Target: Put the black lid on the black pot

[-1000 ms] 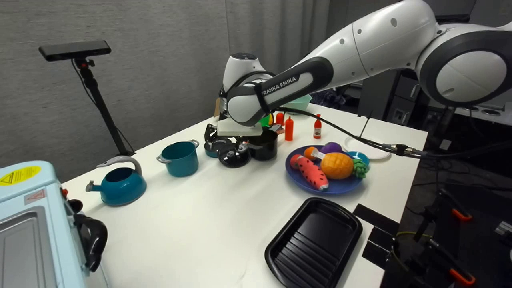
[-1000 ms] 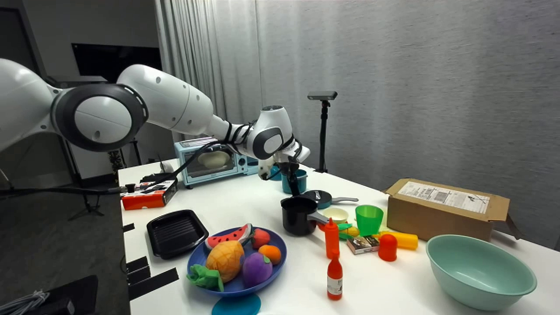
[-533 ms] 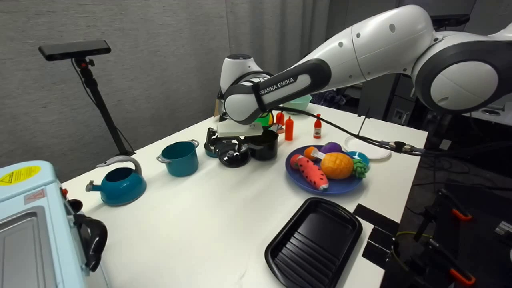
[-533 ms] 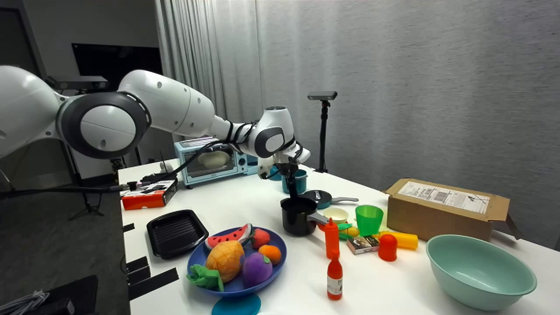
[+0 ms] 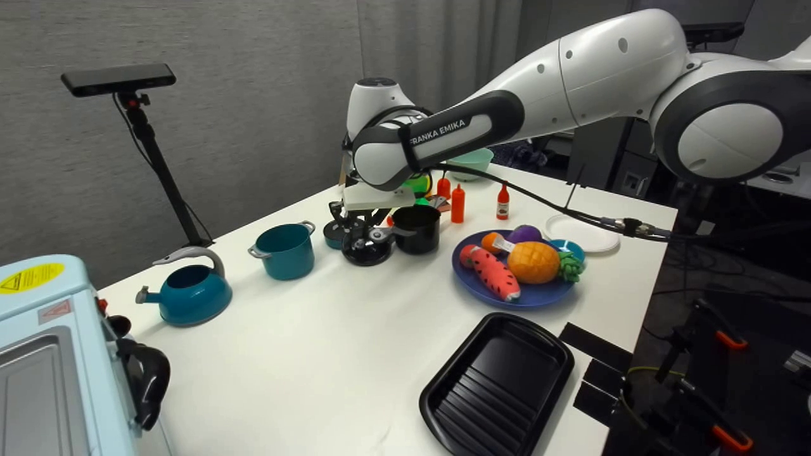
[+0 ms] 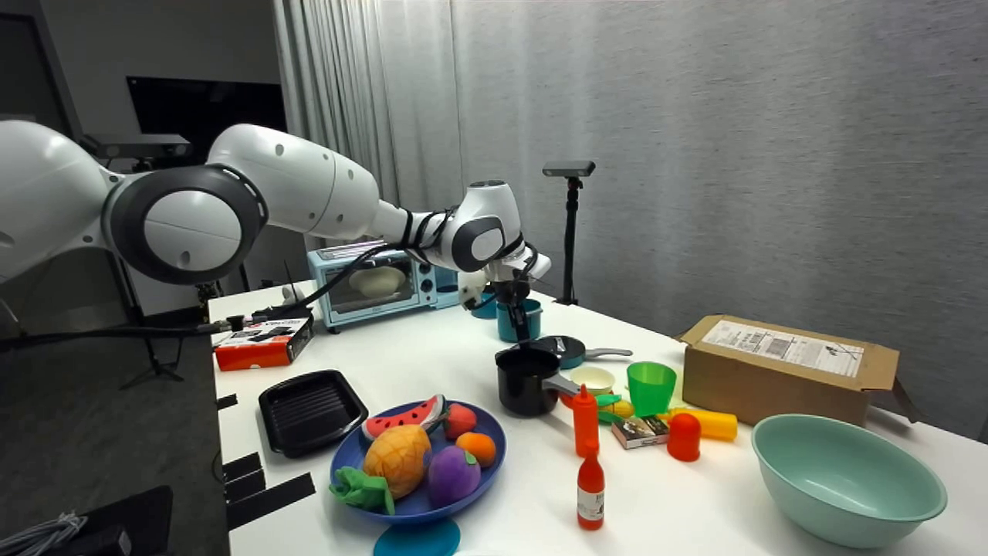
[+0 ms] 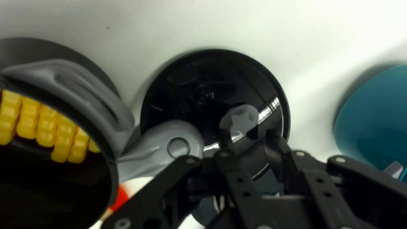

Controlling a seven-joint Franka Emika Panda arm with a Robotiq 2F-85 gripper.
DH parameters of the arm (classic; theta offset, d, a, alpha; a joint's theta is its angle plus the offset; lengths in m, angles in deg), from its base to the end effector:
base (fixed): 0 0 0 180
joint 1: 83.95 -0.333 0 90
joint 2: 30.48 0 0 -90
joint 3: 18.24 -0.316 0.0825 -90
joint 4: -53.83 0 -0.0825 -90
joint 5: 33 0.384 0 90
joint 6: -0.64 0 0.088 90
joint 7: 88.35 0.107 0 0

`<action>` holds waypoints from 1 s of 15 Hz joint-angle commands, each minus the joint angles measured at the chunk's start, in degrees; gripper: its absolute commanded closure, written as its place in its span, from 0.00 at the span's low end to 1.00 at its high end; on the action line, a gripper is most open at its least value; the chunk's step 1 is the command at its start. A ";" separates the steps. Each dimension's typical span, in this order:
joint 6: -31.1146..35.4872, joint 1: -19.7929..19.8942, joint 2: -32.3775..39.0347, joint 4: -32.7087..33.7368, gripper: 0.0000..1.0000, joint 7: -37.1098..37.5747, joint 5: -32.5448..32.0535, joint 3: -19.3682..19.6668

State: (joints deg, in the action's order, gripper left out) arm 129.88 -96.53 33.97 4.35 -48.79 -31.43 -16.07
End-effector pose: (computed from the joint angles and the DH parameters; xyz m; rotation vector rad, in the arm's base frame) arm 0.8020 0.1626 0.2348 -2.9202 0.7411 -0.3727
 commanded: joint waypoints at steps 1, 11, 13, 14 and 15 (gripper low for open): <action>-2.59 0.28 2.69 5.21 0.97 -2.07 0.04 -0.13; -10.11 1.10 0.92 8.49 0.74 -11.12 -0.08 -0.88; -10.94 1.12 1.28 9.30 0.68 -11.99 0.26 -0.97; -11.98 1.05 1.47 9.42 0.59 -11.95 0.30 -0.85; -12.07 1.08 1.68 9.47 0.52 -12.14 0.37 -0.90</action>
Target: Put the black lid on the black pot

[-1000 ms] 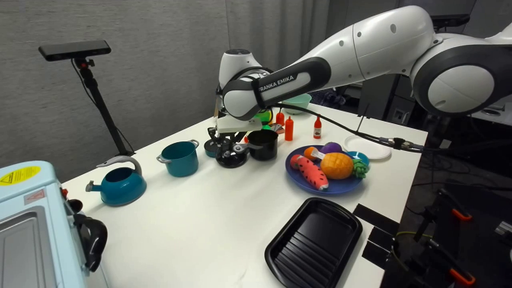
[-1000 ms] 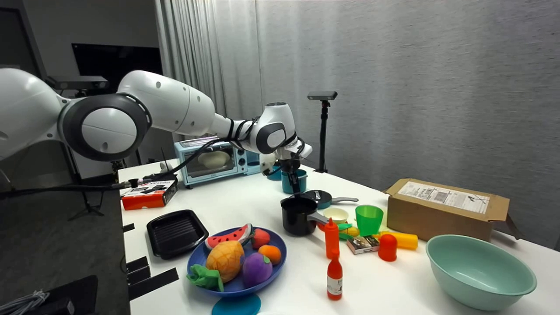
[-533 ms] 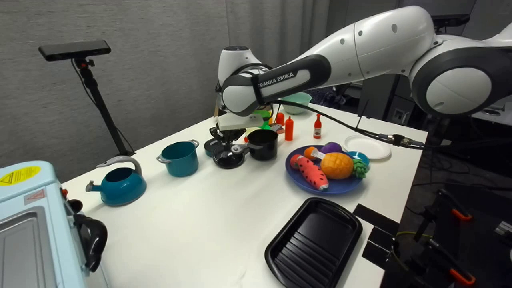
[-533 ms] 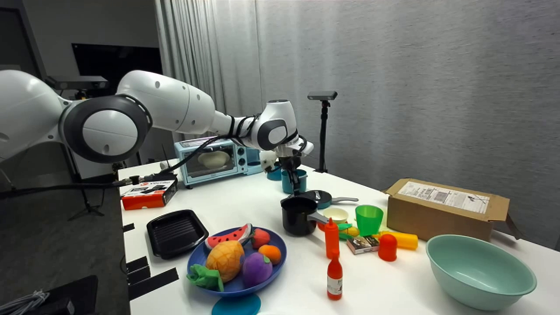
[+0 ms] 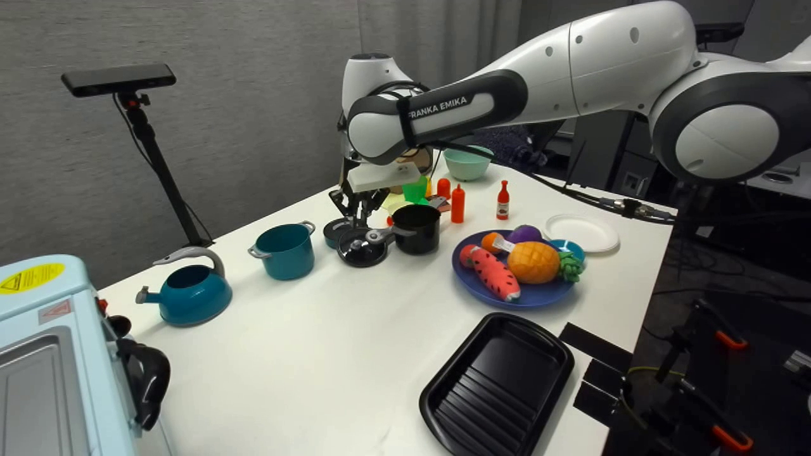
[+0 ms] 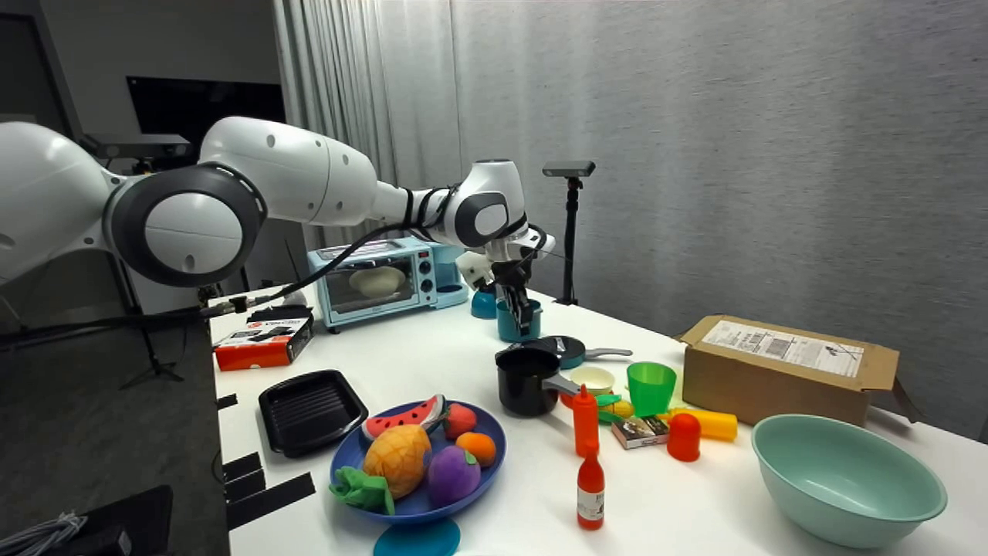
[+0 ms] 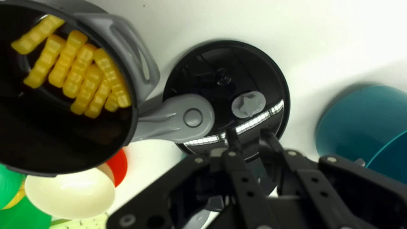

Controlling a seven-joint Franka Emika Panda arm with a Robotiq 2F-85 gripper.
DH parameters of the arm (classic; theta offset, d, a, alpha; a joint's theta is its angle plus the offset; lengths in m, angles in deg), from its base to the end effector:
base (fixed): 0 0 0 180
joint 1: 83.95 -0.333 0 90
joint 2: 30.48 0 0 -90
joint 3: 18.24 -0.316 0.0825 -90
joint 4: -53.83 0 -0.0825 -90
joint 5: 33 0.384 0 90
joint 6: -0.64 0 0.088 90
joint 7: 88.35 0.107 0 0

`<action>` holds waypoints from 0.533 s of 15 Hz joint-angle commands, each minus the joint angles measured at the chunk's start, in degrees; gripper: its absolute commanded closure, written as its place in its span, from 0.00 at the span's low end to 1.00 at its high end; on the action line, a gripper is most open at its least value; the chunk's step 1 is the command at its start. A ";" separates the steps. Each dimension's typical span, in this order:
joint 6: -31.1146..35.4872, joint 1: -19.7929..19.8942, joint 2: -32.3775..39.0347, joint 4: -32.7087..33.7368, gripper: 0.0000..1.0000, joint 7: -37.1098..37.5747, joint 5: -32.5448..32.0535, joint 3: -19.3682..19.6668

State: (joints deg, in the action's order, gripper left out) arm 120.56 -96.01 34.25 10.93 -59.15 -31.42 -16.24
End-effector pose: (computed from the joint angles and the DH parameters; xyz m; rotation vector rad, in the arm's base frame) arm 0.8052 0.1589 0.2700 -3.0178 0.4899 -0.3127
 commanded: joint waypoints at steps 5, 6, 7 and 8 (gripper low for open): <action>-2.00 0.27 2.86 3.32 0.13 -2.39 0.04 -0.49; -1.88 -0.01 3.44 3.67 0.06 -2.32 -0.10 -0.39; -2.08 -0.19 3.71 3.79 0.00 -2.45 -0.28 -0.26; -2.27 -0.40 4.05 3.95 0.00 -2.60 -0.43 -0.16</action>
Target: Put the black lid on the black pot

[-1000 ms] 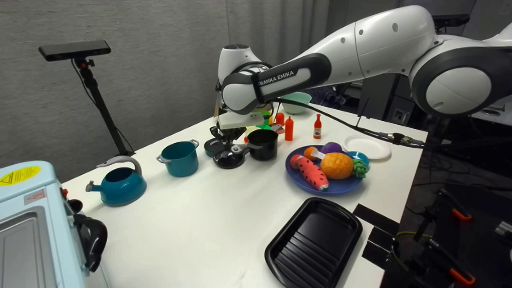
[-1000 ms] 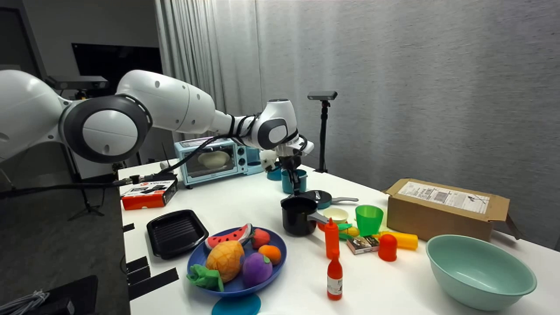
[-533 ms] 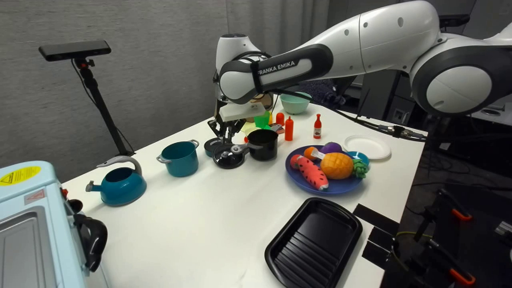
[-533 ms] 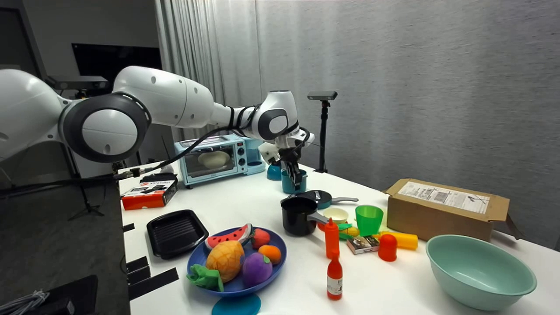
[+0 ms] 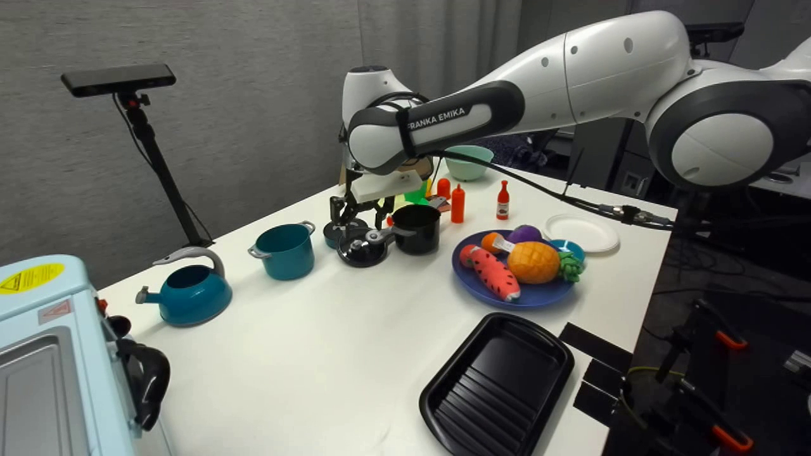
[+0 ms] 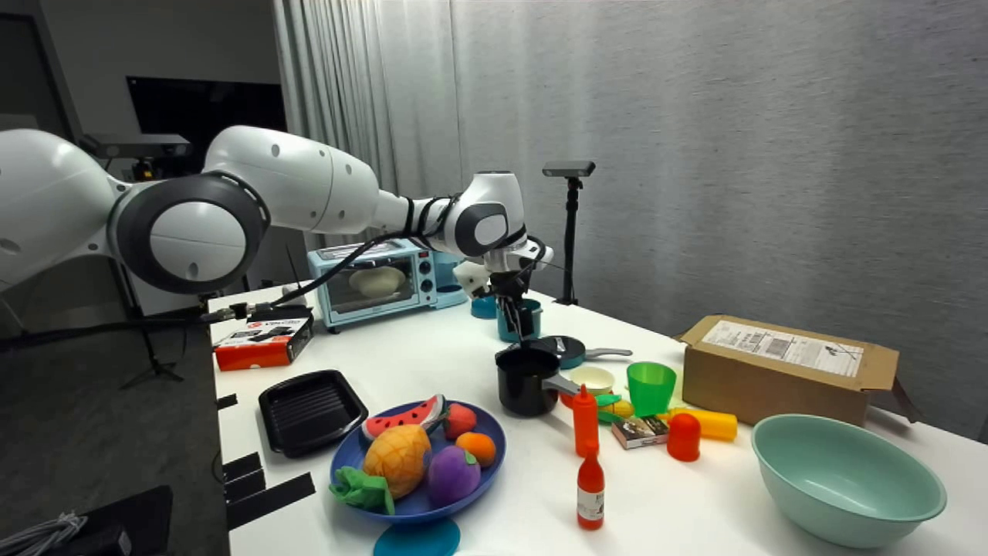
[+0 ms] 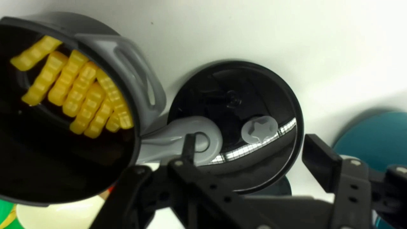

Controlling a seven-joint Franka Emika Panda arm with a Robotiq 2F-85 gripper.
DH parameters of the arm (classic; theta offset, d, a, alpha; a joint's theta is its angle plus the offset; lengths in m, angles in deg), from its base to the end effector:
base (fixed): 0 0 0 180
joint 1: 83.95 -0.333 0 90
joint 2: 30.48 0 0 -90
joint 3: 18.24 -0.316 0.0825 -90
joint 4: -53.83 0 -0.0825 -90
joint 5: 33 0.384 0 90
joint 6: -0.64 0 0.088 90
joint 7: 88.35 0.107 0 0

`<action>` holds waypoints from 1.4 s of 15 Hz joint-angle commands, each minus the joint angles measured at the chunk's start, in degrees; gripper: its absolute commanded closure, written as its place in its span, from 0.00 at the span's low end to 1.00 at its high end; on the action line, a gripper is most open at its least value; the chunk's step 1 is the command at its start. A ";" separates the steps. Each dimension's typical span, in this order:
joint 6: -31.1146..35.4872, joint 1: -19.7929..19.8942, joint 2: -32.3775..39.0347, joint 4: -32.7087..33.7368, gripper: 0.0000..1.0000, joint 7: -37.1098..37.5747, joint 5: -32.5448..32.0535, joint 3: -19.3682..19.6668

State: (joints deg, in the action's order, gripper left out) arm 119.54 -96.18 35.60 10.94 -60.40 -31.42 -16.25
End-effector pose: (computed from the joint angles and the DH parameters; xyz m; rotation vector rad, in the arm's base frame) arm 0.8015 0.1607 0.2489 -3.0447 0.4554 -0.2557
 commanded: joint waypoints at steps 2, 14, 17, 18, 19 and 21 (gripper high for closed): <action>-1.36 -0.68 3.27 4.10 0.00 -1.65 -0.73 0.09; -0.08 -1.90 4.74 6.15 0.05 -0.48 -2.05 1.06; 0.97 -1.71 4.48 5.92 0.00 -0.97 -2.37 1.44; 1.23 -1.72 4.51 5.98 0.00 -0.90 -2.47 1.61; 1.49 -1.69 4.50 6.02 0.00 -0.89 -2.58 1.84; 2.08 -1.68 4.62 6.21 0.00 -0.83 -2.62 2.15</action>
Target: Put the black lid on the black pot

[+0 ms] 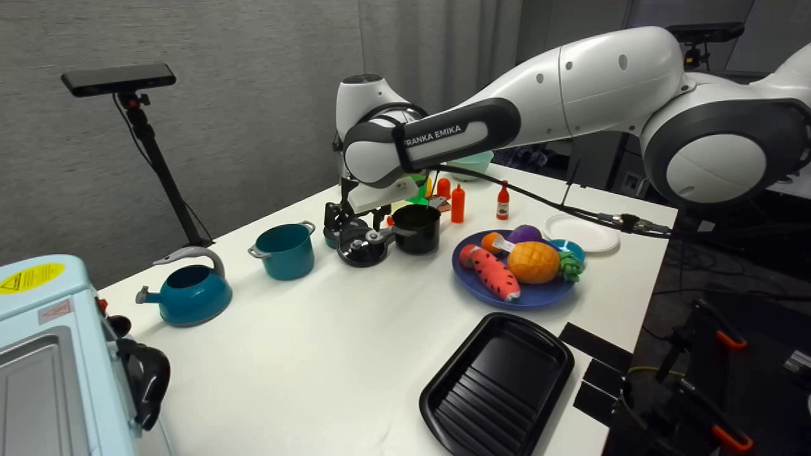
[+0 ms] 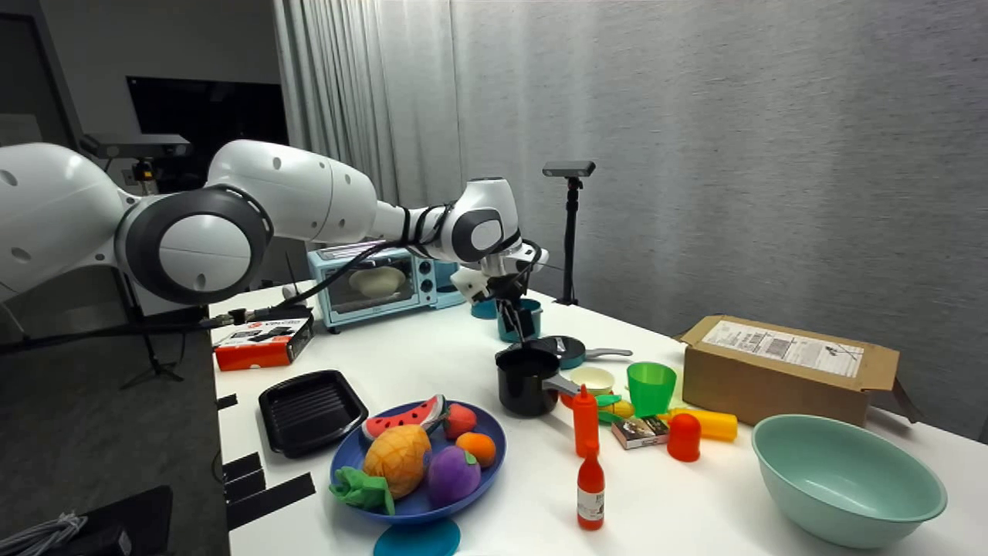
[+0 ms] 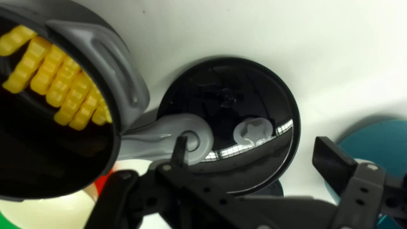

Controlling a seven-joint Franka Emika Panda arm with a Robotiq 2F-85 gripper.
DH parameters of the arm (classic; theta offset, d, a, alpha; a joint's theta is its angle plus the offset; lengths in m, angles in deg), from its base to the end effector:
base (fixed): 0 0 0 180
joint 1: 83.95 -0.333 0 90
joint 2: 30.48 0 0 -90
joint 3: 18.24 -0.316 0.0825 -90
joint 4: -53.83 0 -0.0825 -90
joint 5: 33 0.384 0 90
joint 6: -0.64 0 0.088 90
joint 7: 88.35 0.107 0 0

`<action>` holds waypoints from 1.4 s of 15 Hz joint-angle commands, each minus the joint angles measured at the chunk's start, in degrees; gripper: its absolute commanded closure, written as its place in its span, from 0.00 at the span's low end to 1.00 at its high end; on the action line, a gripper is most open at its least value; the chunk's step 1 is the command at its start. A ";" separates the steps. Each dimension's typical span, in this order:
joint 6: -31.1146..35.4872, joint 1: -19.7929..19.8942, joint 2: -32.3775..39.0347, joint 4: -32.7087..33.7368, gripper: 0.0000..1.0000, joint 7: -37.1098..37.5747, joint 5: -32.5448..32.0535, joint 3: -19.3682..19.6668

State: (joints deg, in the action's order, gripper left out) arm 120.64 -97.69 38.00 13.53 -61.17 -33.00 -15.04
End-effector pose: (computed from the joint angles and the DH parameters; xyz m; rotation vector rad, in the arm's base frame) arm 0.8029 0.1740 0.2394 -3.0834 0.3874 -0.3153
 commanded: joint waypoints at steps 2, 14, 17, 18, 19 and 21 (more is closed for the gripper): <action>1.54 -0.13 2.29 3.61 0.25 -0.41 -1.05 1.25; 0.94 0.42 2.65 3.33 0.07 -1.39 -0.01 0.61; 0.80 0.41 2.98 3.42 0.00 -1.35 -0.06 0.67; 0.72 0.29 3.16 3.55 0.00 -1.36 -0.20 0.76; 0.63 0.24 3.26 3.59 0.00 -1.45 -0.28 0.80; 0.10 0.16 3.40 3.62 0.00 -1.66 -0.40 0.86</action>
State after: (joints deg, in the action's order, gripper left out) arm 122.30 -97.67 39.40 13.58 -61.32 -33.03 -14.11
